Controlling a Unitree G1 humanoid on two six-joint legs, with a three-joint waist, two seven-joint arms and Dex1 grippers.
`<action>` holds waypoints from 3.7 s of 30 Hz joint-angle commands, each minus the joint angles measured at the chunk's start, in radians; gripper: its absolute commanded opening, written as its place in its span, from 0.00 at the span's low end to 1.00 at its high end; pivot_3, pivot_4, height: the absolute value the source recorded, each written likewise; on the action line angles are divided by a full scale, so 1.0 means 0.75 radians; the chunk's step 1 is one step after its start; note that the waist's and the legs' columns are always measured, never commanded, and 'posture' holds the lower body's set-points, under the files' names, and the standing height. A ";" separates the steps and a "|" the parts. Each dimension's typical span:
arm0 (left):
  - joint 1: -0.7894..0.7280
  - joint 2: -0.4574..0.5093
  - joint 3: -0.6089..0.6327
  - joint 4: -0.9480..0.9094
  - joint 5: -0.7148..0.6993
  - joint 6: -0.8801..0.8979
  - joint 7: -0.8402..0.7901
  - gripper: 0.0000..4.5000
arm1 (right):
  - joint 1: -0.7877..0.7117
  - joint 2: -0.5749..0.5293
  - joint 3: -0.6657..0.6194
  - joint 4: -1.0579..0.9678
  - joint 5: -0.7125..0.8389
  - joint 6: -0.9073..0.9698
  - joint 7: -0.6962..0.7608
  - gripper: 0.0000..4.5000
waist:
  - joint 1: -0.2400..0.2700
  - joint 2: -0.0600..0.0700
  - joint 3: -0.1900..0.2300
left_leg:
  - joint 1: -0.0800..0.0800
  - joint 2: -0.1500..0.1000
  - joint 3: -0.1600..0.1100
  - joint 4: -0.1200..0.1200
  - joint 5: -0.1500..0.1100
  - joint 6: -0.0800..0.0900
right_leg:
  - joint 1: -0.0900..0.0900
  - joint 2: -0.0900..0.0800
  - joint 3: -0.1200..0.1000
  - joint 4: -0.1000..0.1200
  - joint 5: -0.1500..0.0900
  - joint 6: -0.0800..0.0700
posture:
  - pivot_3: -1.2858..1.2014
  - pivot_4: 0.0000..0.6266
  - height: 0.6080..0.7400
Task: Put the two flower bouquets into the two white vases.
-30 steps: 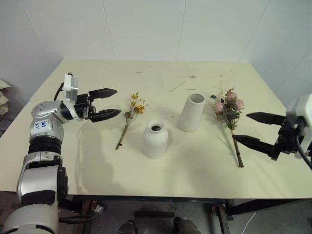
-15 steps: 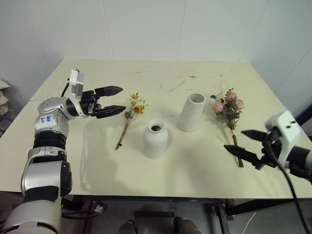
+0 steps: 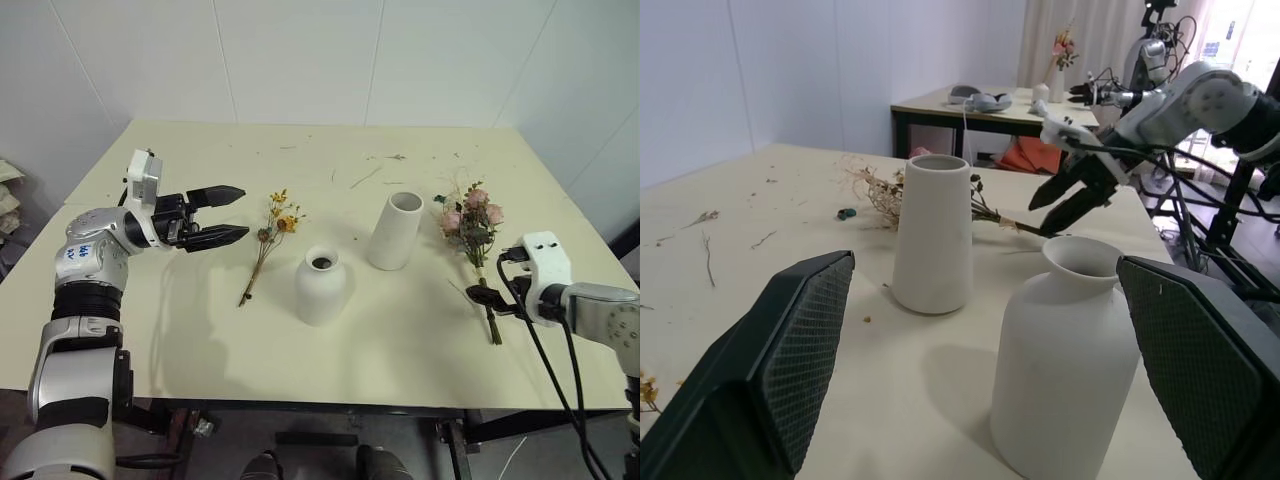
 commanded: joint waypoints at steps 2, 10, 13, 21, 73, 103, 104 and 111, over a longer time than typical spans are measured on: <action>0.030 0.037 0.039 -0.097 -0.043 0.017 -0.144 1.00 | -0.086 0.014 0.048 0.140 -0.119 -0.110 0.029 1.00 | -0.001 0.000 0.000 | 0.000 0.000 0.000 0.000 0.000 0.000 | 0.000 0.000 0.000 0.000 0.000 0.000 | 0.52 0.24 1.00; 0.050 0.037 0.053 -0.131 -0.051 0.029 -0.132 1.00 | -0.186 0.060 0.122 0.368 -0.302 -0.279 0.043 1.00 | -0.004 0.000 0.000 | 0.000 0.000 0.000 0.000 0.000 0.000 | 0.000 0.000 0.000 0.001 0.000 0.000 | 0.52 0.24 1.00; 0.051 0.034 0.058 -0.133 -0.055 0.028 -0.131 1.00 | -0.208 0.085 0.118 0.388 -0.329 -0.335 0.062 0.86 | -0.005 0.000 0.000 | 0.000 0.000 0.000 0.000 0.000 0.000 | 0.000 0.000 0.000 0.002 0.000 0.001 | 0.52 0.24 1.00; 0.033 0.032 0.051 -0.125 -0.048 0.010 -0.121 1.00 | -0.220 0.123 0.096 0.414 -0.387 -0.382 0.068 0.27 | -0.004 0.000 0.000 | 0.000 0.000 0.000 0.000 0.000 0.000 | 0.000 0.000 0.000 0.002 0.000 0.001 | 0.52 0.24 1.00; -0.065 0.008 0.076 -0.110 0.014 0.012 -0.037 1.00 | -0.938 0.728 -0.007 1.058 -0.380 -1.835 0.385 0.02 | -0.048 0.003 0.002 | 0.001 0.000 -0.001 -0.004 0.001 -0.001 | -0.002 0.001 0.000 0.012 -0.002 0.003 | 0.52 0.24 1.00; -0.075 -0.028 0.073 -0.098 0.030 0.012 -0.030 1.00 | -0.913 0.774 0.049 0.725 -0.393 -1.715 0.344 0.02 | -0.058 0.003 0.002 | 0.001 0.000 -0.001 -0.004 0.001 -0.002 | -0.004 0.001 0.000 0.015 -0.002 0.002 | 0.52 0.24 1.00; -0.071 -0.030 0.074 -0.102 0.029 0.014 -0.028 1.00 | -0.883 0.791 0.054 0.712 -0.391 -1.709 0.343 0.02 | -0.058 0.003 0.002 | 0.001 0.000 -0.001 -0.004 0.001 -0.002 | -0.004 0.001 0.000 0.015 -0.002 0.002 | 0.52 0.24 1.00; -0.065 -0.031 0.076 -0.111 0.027 0.016 -0.024 1.00 | -0.801 0.802 0.053 0.733 -0.402 -1.705 0.345 0.02 | -0.059 0.003 0.002 | 0.001 0.000 -0.002 -0.004 0.002 -0.003 | -0.004 0.001 0.000 0.016 -0.002 0.002 | 0.52 0.24 1.00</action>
